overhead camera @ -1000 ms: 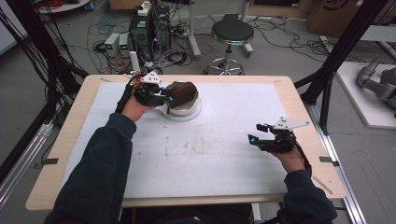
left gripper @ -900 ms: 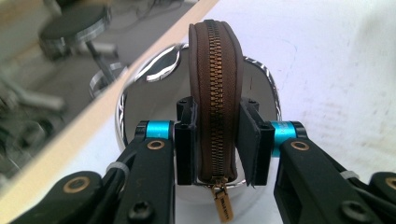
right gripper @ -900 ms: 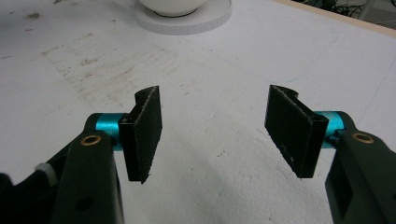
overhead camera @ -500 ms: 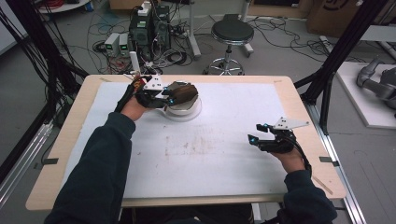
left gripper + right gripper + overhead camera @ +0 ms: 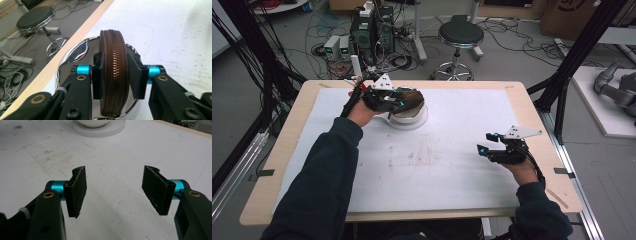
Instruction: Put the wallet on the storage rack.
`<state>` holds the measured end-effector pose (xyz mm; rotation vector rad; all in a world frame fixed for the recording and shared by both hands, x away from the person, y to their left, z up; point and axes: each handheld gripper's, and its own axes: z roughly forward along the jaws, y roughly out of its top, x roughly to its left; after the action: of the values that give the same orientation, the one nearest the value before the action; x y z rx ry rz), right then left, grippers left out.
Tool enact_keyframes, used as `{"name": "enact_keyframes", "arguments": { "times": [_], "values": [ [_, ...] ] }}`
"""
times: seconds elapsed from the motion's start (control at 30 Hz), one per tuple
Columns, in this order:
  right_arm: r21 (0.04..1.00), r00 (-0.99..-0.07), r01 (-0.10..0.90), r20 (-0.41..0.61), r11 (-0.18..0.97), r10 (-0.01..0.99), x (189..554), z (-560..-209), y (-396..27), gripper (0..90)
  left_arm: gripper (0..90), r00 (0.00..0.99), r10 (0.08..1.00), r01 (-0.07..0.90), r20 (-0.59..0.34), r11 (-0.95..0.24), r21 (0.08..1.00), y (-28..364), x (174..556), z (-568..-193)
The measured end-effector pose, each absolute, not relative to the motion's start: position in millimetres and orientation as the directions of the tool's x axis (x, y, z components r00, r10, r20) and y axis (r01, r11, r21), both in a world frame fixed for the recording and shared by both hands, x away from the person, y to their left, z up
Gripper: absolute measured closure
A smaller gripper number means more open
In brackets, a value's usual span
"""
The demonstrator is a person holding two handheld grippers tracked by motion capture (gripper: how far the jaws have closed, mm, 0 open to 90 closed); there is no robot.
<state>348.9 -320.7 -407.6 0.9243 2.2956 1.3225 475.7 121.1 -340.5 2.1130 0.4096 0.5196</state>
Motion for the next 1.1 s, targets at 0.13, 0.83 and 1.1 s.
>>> {"name": "enact_keyframes", "arguments": {
  "times": [0.13,0.83,1.1],
  "values": [
    [0.858,-0.732,0.372,0.035,0.356,0.681,348.9,-407.7,-320.6,37.1,69.7,0.872,0.428,0.043,0.238,-0.552,0.833,124.6,475.3,-340.7],
    [0.859,-0.734,0.371,0.038,0.354,0.678,348.9,-407.6,-321.5,37.0,71.2,0.856,0.371,0.024,0.359,-0.724,0.689,107.3,476.2,-310.4],
    [0.857,-0.736,0.370,0.035,0.359,0.676,348.9,-407.9,-320.2,36.9,70.5,0.850,0.408,0.053,0.334,-0.696,0.716,107.8,479.5,-315.1]
  ]
}}
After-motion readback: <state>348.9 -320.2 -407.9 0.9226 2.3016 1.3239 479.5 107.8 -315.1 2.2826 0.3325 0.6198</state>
